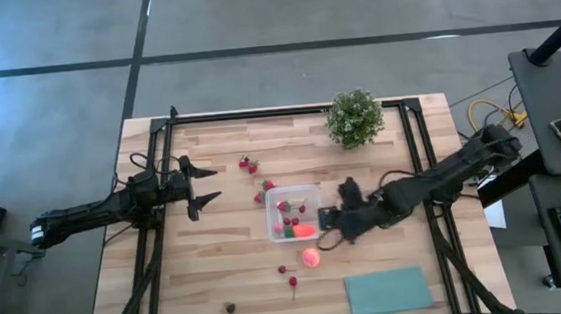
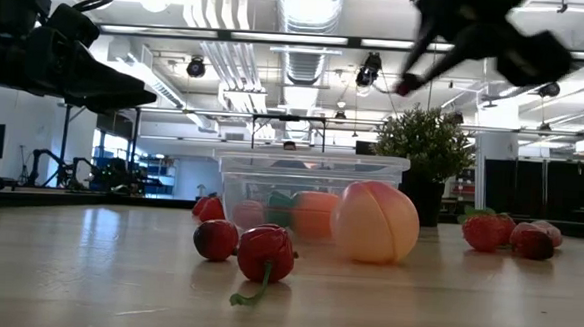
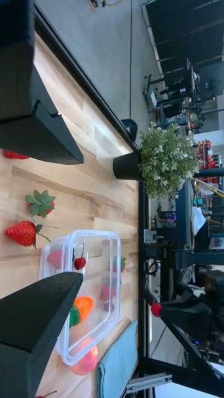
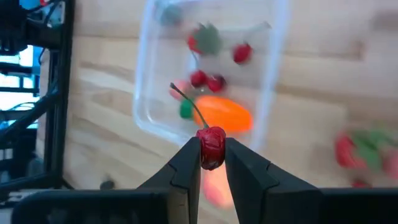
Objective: Pick and placing Produce into tupperware
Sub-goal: Put the cherry into the transparent bin, then put the peach into the transparent bin
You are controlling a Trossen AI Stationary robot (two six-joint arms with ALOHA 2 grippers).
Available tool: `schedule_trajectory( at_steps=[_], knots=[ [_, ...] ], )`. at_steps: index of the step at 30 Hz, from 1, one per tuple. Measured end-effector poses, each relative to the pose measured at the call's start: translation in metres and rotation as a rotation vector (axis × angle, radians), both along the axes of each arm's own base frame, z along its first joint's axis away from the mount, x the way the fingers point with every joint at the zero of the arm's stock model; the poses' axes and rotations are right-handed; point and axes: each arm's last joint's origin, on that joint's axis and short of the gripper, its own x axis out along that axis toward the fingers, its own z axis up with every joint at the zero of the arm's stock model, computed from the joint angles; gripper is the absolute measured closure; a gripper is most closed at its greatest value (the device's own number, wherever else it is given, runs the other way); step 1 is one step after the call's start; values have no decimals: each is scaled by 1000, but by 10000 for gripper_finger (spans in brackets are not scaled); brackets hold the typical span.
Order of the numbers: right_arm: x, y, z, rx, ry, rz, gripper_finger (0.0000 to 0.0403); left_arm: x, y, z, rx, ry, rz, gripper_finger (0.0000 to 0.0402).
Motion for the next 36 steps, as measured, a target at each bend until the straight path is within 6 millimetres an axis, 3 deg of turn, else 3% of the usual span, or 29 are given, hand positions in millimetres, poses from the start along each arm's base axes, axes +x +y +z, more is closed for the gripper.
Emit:
schedule_trajectory(
  at_steps=[3, 8, 12, 16, 25, 29, 36],
  knots=[
    [27, -9, 1, -36, 28, 35, 339, 0, 0, 0, 0, 0, 0, 119],
    [62, -28, -15, -31, 131, 85, 339, 0, 0, 0, 0, 0, 0, 119],
    [78, -34, -19, -45, 147, 108, 326, 0, 0, 0, 0, 0, 0, 119],
    [85, -36, -16, -52, 143, 129, 285, 0, 0, 0, 0, 0, 0, 119],
    [71, -39, 4, -88, 283, 96, 187, 0, 0, 0, 0, 0, 0, 119],
    [52, -40, 13, -45, 414, 57, 180, 0, 0, 0, 0, 2, 0, 119],
    [20, -43, 19, 51, 416, 72, 193, 0, 0, 0, -1, 4, 0, 119]
  ],
)
